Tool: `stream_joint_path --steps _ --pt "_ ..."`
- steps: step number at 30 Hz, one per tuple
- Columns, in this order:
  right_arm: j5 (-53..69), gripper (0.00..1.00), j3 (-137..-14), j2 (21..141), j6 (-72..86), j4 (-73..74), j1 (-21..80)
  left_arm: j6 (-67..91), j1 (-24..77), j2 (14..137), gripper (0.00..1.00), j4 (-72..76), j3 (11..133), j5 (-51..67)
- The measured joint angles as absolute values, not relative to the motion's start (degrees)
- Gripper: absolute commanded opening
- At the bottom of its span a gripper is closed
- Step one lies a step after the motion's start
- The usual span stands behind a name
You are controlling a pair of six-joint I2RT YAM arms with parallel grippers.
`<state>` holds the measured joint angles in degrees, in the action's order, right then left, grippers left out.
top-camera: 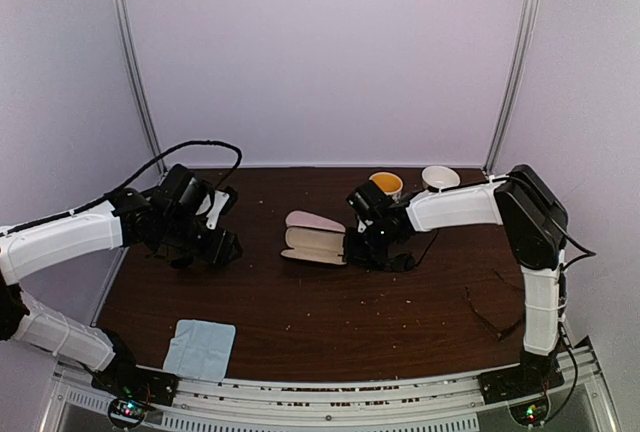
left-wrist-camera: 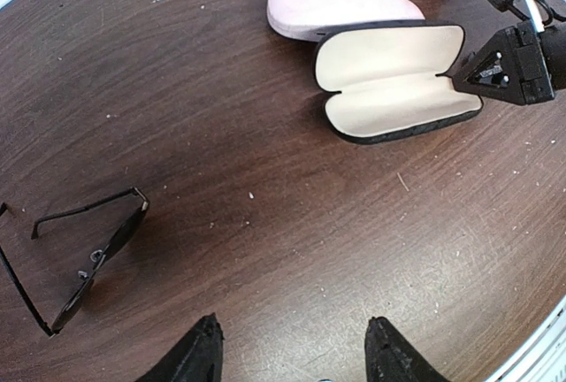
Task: Organize the sunglasses
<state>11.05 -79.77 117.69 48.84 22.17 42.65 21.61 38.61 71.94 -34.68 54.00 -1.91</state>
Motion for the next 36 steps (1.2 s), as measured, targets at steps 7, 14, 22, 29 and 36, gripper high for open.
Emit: stream_joint_path --steps 7,14,22,29,36 --pt "11.1 0.24 -79.4 117.5 48.5 22.1 42.7 21.6 38.6 71.9 0.58 -34.7 54.0 -1.8" --pt "12.6 0.16 -78.5 116.9 48.4 20.7 42.7 21.6 38.6 71.9 0.57 -34.7 54.0 -1.6" --pt "13.9 0.02 -77.6 116.9 48.4 18.3 42.7 21.7 38.6 71.9 0.57 -34.7 54.0 -1.5" --pt "14.7 0.0 -77.0 117.0 48.2 16.6 42.7 22.3 38.6 71.9 0.57 -34.8 54.0 -1.3" --pt "11.7 0.0 -74.8 116.9 47.9 12.8 42.7 22.7 38.6 71.9 0.57 -34.8 54.0 -1.3"
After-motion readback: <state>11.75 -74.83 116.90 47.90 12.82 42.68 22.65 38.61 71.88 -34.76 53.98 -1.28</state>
